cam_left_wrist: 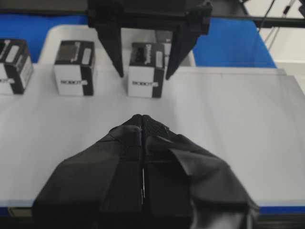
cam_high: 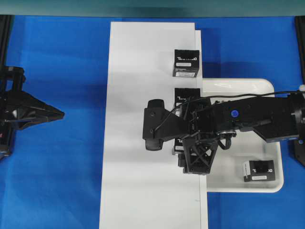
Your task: Place the box from the white plastic tray onto the white base.
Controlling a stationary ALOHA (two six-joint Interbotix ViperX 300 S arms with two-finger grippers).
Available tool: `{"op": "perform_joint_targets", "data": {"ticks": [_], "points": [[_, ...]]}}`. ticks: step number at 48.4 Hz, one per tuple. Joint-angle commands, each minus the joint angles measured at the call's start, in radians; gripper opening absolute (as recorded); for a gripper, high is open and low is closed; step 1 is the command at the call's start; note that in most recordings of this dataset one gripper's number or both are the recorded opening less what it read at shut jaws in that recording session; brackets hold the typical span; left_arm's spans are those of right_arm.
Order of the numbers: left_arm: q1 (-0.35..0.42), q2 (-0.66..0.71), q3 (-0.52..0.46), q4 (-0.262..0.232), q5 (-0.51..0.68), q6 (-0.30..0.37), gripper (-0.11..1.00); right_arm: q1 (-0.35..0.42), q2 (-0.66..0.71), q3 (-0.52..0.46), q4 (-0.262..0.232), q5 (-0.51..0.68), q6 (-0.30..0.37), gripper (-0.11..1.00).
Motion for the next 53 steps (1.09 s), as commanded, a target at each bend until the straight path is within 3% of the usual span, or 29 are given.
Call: {"op": "perform_joint_targets", "data": {"ticks": [1, 10, 19, 41, 53], "points": [[-0.002, 0.009, -0.021, 0.003, -0.005, -0.003, -0.07, 0.003, -0.026, -0.005, -0.002, -0.011, 0.008, 0.97], [-0.017, 0.003, -0.026, 0.003, -0.003, -0.005, -0.07, 0.002, -0.132, -0.005, -0.002, -0.044, 0.015, 0.97], [-0.031, -0.032, -0.028, 0.003, -0.032, -0.005, -0.07, 0.002, -0.235, 0.018, -0.002, -0.158, 0.012, 0.96], [-0.031, -0.049, -0.028, 0.003, -0.081, -0.005, -0.07, 0.005, -0.468, 0.201, -0.002, -0.528, 0.012, 0.96], [-0.028, -0.071, -0.026, 0.003, -0.083, -0.002, -0.07, 0.008, -0.600, 0.310, -0.003, -0.607, 0.011, 0.96]]}}
